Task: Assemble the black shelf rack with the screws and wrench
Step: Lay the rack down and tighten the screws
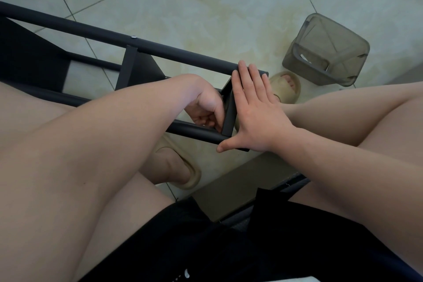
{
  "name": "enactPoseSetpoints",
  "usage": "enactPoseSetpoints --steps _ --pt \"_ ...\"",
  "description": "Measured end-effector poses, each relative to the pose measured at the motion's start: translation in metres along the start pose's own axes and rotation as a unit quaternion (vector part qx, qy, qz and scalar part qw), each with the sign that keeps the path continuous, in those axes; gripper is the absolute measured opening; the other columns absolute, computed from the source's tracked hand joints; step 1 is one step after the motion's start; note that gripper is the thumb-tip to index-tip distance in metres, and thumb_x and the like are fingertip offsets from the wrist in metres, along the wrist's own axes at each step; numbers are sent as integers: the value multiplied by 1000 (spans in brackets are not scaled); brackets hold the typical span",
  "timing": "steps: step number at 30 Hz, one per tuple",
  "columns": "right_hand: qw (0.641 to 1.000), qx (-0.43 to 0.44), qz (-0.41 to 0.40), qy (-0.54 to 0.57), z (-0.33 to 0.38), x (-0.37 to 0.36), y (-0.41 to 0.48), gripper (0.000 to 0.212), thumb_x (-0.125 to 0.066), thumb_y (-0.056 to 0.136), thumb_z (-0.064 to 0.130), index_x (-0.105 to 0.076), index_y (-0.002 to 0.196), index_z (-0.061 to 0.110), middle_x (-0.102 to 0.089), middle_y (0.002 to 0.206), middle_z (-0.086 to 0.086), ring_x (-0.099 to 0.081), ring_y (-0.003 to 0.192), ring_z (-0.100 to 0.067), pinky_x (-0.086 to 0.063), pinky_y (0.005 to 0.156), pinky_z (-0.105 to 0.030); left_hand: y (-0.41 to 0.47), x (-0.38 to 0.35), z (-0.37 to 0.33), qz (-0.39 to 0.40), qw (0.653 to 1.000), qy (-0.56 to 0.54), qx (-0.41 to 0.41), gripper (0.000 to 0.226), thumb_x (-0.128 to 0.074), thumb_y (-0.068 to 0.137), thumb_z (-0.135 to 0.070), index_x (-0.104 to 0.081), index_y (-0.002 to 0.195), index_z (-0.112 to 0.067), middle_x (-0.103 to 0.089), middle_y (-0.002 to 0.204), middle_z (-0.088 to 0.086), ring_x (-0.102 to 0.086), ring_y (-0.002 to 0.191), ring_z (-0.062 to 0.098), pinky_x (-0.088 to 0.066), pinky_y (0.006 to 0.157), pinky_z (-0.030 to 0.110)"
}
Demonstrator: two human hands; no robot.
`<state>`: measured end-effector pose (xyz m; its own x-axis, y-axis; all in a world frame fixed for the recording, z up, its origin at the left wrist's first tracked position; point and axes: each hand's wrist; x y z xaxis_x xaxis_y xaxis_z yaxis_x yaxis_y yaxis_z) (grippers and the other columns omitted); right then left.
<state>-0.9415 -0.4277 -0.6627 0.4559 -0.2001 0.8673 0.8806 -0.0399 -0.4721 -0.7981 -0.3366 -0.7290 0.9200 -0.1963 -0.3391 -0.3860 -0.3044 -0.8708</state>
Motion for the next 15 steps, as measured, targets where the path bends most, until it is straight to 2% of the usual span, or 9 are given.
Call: enactPoseSetpoints --steps 3,6,8,12,15 --pt "1000 1 -1 0 0 1 0 163 -59 49 97 17 157 1 29 164 -17 27 152 -34 15 124 -46 0 1 1 3 1000 -10 -3 22 -62 91 -4 -71 76 -17 -65 67 -4 -54 58 6 -39 62 19" --pt "1000 3 -4 1 0 1 0 162 -62 50 96 15 158 1 28 164 -17 25 152 -34 15 124 -46 -2 4 2 -13 1000 -17 1 10 -64 90 -8 -72 91 -15 -67 74 -5 -55 65 8 -41 67 22" --pt "1000 3 -5 -1 0 1 -1 162 -62 51 96 16 157 1 28 164 -17 25 152 -34 15 123 -46 -2 5 3 -24 1000 -8 17 10 -69 89 -17 -75 96 -17 -70 84 -6 -56 67 8 -42 68 23" --pt "1000 3 -3 -5 0 1 0 162 -59 50 97 18 157 1 30 164 -16 26 152 -34 16 123 -45 0 3 4 -25 999 9 38 14 -71 87 -21 -79 75 -23 -70 80 -7 -53 62 8 -43 62 21" --pt "1000 2 -3 -3 0 1 0 162 -59 50 97 17 157 1 30 164 -16 26 152 -34 17 122 -45 3 1 3 -21 999 4 32 9 -67 89 -15 -72 82 -16 -65 75 -4 -49 59 7 -41 59 20"
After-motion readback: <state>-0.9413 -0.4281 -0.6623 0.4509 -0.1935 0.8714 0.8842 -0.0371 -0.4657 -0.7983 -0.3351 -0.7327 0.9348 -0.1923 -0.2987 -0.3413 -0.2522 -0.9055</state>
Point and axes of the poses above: each hand's wrist, its own y-axis towards the middle knuckle, its own x-axis out of the back of the hand, z = x × y
